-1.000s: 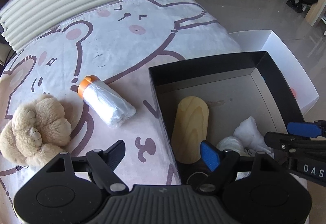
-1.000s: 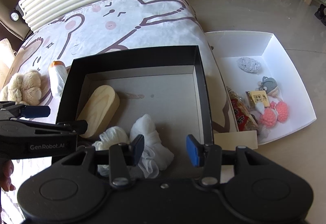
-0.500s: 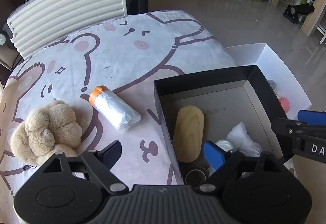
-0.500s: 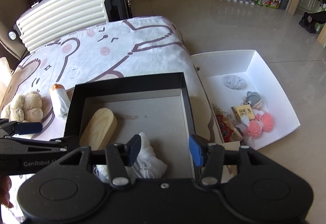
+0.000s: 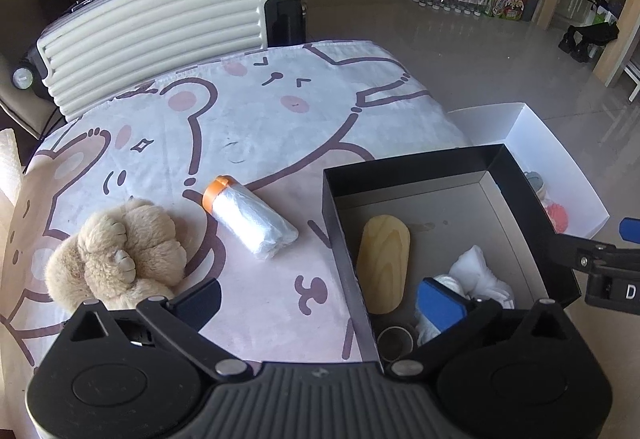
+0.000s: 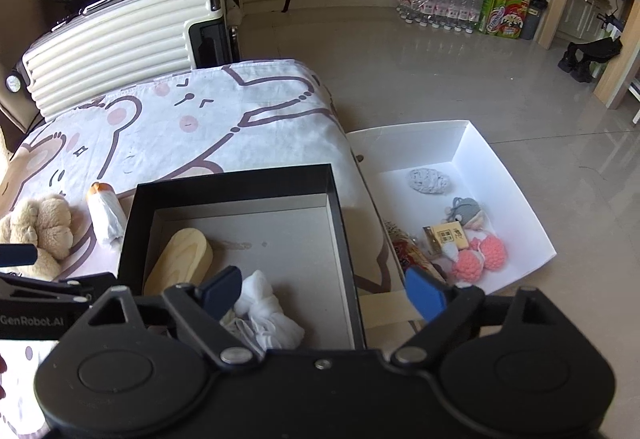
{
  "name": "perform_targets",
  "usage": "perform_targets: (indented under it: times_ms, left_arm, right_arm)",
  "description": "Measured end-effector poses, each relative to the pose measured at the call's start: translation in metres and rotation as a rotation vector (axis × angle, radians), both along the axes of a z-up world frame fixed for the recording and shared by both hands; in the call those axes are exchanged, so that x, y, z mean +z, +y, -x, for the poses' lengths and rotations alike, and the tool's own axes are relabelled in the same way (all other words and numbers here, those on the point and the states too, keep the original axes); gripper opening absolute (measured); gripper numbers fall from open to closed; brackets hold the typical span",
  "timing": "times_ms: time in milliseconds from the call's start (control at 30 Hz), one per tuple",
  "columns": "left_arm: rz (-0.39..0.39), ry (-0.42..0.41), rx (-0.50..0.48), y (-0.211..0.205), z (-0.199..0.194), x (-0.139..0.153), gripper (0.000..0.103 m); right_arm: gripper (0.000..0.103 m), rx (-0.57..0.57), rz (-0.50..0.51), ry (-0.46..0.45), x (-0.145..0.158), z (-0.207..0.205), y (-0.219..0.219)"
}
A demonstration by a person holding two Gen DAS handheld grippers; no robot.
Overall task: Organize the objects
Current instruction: 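Raise both open grippers up out of the black box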
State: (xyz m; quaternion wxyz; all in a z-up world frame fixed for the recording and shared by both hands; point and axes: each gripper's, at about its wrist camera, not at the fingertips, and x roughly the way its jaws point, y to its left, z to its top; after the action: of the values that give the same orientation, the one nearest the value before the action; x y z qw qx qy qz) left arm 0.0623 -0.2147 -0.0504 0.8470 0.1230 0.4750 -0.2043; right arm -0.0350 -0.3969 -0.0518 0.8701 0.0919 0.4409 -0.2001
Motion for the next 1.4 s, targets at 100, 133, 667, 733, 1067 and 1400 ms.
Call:
perform_targets:
  times_ms: [100, 133, 667, 733, 1067, 1400]
  left_arm:
    - [0.001, -0.007, -0.002, 0.002, 0.002, 0.002, 0.103]
    - [0.001, -0.009, -0.001, 0.004, 0.003, 0.003, 0.103]
    - [0.042, -0.045, 0.05, 0.023, 0.008, 0.019, 0.103]
    - [0.046, -0.048, 0.051, 0.024, 0.009, 0.02, 0.103]
    - [0.065, -0.054, 0.068, 0.03, 0.006, 0.024, 0.103]
    - [0.081, -0.055, 0.162, 0.061, -0.008, 0.028, 0.103]
  right_arm:
    - [0.097, -0.021, 0.013, -0.004, 0.001, 0.003, -0.001]
    - [0.101, -0.026, 0.008, -0.01, 0.002, 0.004, -0.001]
    - [0.103, -0.024, 0.047, -0.068, 0.011, 0.017, 0.007]
    - [0.103, -0.021, 0.047, -0.067, 0.011, 0.017, 0.007]
    - [0.103, 0.01, 0.051, -0.07, 0.016, 0.014, 0.009]
    - [0.103, 0.036, 0.097, -0.047, 0.03, -0.004, 0.013]
